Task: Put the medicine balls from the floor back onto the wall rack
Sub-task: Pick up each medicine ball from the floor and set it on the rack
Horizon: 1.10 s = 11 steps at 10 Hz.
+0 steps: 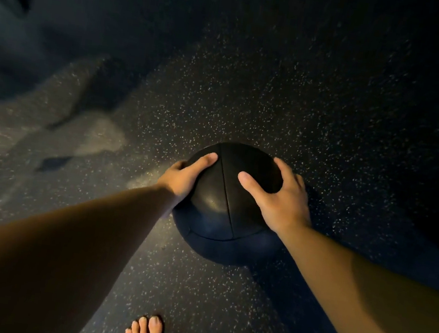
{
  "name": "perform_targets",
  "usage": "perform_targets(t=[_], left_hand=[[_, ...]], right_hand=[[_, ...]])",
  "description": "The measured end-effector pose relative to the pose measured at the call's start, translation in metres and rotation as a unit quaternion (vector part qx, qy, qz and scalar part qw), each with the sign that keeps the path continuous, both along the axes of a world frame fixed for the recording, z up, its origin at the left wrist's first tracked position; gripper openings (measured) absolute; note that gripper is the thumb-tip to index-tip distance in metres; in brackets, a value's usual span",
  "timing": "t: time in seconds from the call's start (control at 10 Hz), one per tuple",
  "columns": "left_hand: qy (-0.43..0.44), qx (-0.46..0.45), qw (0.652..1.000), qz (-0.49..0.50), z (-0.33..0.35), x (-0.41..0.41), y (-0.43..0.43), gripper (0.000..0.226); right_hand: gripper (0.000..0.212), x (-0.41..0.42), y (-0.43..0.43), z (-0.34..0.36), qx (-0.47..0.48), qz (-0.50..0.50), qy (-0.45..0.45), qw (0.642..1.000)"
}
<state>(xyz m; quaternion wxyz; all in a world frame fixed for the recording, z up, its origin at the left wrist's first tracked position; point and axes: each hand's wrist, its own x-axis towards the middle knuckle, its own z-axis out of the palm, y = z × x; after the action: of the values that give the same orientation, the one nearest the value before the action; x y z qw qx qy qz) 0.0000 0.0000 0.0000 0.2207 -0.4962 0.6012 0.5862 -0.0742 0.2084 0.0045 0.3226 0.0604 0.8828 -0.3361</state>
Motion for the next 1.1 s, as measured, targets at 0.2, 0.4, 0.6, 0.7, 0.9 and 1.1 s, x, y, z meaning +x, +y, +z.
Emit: perform_targets(t=[0.2,0.4,0.6,0.7,0.9,1.1], left_hand=[[0.065,-0.028,0.996,0.048,0.098,-0.041,-0.012,0.107],[0.17,-0.085,0.982,0.01,0.3,-0.136,-0.016,0.133],[0.279,-0.144,0.949,-0.026,0.555,-0.239,0.007,0.079],[0.328,-0.162,0.929,-0.049,0.668,-0.272,0.024,0.072],[0.468,-0.193,0.861,-0.043,0.892,-0.338,0.063,0.091],[0.547,-0.15,0.821,-0.059,1.024,-0.412,0.083,0.078]], right_hand=[[0.113,-0.044,-0.016,0.081,-0.058,0.005,0.06,0.997],[0.107,-0.13,-0.02,0.268,-0.125,-0.04,0.157,0.979],[0.106,-0.213,0.009,0.511,-0.194,-0.094,0.261,0.941],[0.107,-0.244,0.026,0.624,-0.21,-0.096,0.322,0.918],[0.107,-0.307,0.064,0.854,-0.23,-0.085,0.454,0.857],[0.105,-0.369,0.088,0.989,-0.229,-0.108,0.529,0.81]])
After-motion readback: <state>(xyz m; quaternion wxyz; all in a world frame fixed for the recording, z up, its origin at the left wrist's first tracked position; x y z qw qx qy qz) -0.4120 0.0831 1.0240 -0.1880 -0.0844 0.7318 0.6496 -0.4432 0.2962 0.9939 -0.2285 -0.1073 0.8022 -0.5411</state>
